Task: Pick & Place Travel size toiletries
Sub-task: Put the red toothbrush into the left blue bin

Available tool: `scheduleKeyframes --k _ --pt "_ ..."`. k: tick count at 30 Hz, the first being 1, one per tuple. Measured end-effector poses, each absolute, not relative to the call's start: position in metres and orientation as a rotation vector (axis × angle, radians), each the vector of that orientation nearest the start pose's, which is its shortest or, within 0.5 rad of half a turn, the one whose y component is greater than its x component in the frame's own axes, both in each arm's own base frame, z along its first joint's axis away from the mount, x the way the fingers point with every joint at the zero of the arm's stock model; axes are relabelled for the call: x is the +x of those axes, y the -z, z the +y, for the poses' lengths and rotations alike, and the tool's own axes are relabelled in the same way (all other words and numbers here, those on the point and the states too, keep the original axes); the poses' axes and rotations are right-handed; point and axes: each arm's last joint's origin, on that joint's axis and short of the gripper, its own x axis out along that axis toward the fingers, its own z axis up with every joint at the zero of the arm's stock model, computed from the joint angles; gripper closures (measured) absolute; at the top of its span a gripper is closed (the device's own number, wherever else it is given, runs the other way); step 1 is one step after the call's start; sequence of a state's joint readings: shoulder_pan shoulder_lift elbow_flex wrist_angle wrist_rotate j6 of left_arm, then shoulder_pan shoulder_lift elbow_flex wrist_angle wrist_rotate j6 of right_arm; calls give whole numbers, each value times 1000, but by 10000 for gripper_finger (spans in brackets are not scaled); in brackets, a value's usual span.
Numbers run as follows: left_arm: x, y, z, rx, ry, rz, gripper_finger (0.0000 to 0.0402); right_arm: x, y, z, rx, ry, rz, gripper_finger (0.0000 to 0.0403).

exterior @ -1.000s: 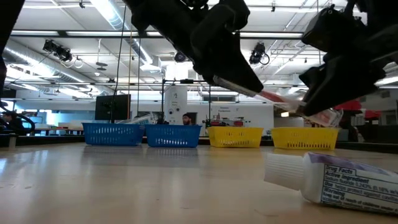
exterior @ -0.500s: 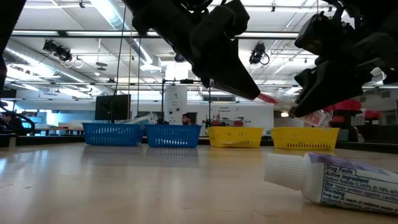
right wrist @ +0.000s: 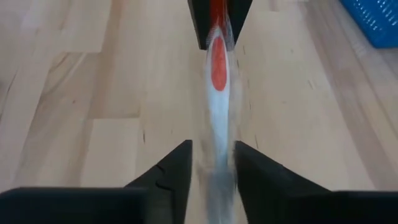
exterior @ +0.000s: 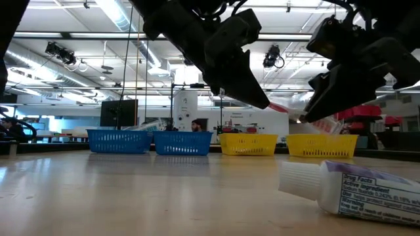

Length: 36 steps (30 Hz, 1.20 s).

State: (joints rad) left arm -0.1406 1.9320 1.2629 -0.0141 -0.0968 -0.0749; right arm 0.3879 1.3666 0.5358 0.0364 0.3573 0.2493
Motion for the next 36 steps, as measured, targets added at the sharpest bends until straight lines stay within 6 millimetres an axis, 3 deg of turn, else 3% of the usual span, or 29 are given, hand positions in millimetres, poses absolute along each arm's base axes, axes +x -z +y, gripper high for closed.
scheduleKeyframes --k 8,15,23,30,36 --pt "407 -177 -58 -33 -102 768 357 229 -154 80 -36 76 736 195" --pt "391 -179 -74 87 -190 852 353 226 -151 77 -14 162 763 143" --pt "348 -224 -70 90 -381 941 356 222 -148 76 10 190 808 111" --pt "301 -268 -45 80 -737 893 354 223 -148 77 19 183 801 106" --pt "272 -286 -20 80 -910 914 357 222 -148 77 33 160 809 117"
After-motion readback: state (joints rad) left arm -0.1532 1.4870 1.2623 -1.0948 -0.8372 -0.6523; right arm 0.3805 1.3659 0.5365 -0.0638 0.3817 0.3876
